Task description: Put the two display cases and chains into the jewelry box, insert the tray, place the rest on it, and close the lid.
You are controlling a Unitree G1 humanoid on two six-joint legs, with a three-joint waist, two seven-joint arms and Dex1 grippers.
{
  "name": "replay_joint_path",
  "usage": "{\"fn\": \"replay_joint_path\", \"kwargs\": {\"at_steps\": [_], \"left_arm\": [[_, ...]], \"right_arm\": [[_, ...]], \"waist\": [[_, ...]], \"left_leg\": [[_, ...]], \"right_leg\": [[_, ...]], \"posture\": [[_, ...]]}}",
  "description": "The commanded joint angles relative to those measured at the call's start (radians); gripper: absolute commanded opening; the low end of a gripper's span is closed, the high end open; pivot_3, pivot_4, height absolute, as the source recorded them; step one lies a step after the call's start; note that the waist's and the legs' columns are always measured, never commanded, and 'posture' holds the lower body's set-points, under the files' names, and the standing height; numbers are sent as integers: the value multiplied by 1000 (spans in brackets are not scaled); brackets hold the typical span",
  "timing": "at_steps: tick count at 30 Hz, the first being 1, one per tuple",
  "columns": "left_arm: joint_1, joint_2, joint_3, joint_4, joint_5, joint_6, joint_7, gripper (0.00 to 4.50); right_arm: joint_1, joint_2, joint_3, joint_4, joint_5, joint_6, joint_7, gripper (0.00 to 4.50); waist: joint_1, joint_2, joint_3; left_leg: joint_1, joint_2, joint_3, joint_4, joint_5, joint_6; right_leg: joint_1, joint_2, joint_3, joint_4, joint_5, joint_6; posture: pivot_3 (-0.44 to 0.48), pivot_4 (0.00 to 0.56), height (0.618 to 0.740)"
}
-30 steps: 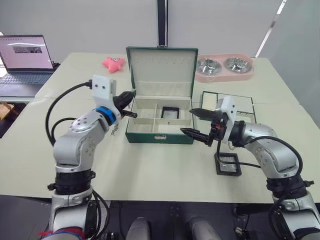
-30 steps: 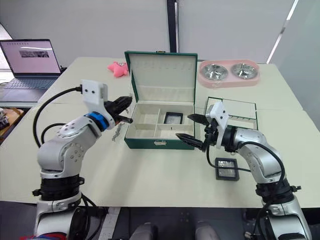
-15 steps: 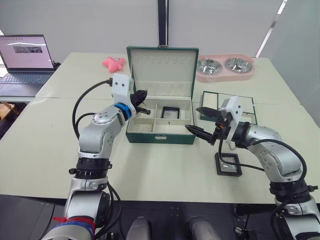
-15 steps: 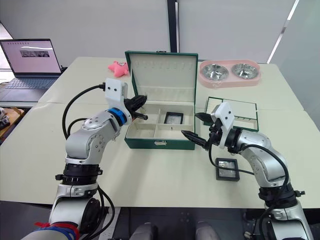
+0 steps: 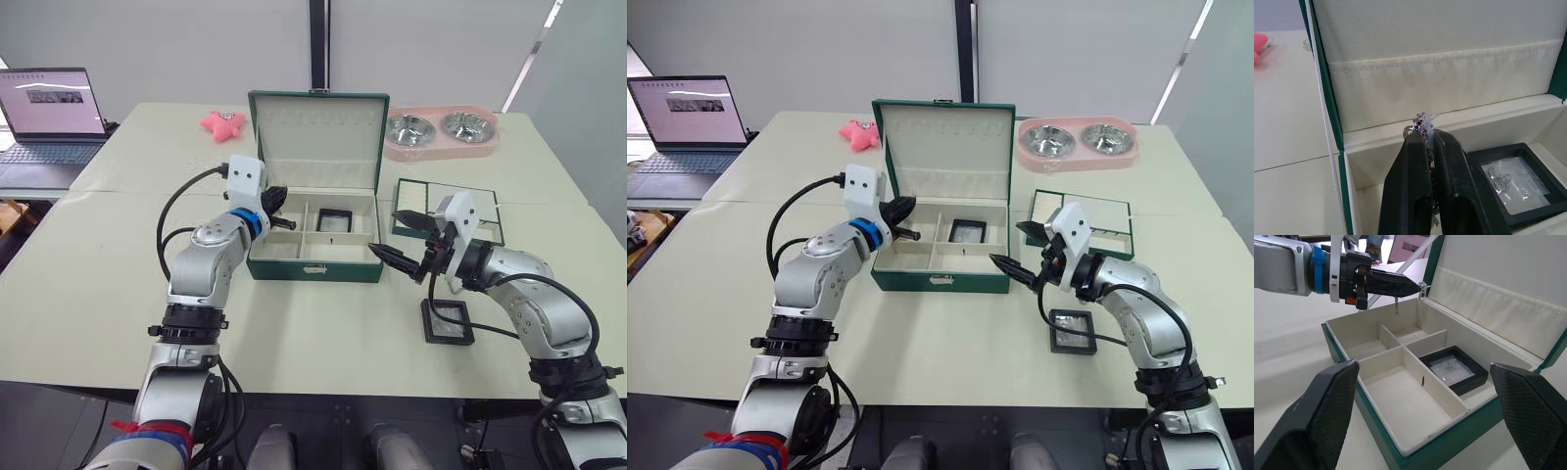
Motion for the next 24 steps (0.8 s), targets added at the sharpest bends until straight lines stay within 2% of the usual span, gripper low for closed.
{"fn": "replay_joint_path", "kwargs": {"at_steps": [1,11,14,24], "left_arm": [[-19,-7,2,-13,6,-22,-5,25],[-23,-13,0,-10,7,-21,-15,25],[-22,-18,1,-14,6,-18,-16,742],[-20,-25,-1,-29,2,-15,-32,3772]], "right_arm": [[-15,-1,-25,-17,-1,-24,-4,4500],[-14,1,-27,-18,-6,-23,-2,4500],[-9,-1,-29,-23,-5,-20,-3,4500],[-5,-3,-31,-25,-5,-19,-3,4500]], "waist": [[0,0,0],[0,0,0],[0,0,0],[0,0,0]], "left_leg": [[0,0,0,0,0,0],[0,0,0,0,1,-2],[0,0,0,0,1,-2],[0,0,0,0,1,-2]], "right_leg": [[0,0,0,0,0,0],[0,0,0,0,0,0],[0,0,0,0,0,0],[0,0,0,0,0,0]], "posture": [[0,150,740],[0,150,740],[0,150,740],[0,150,740]]}}
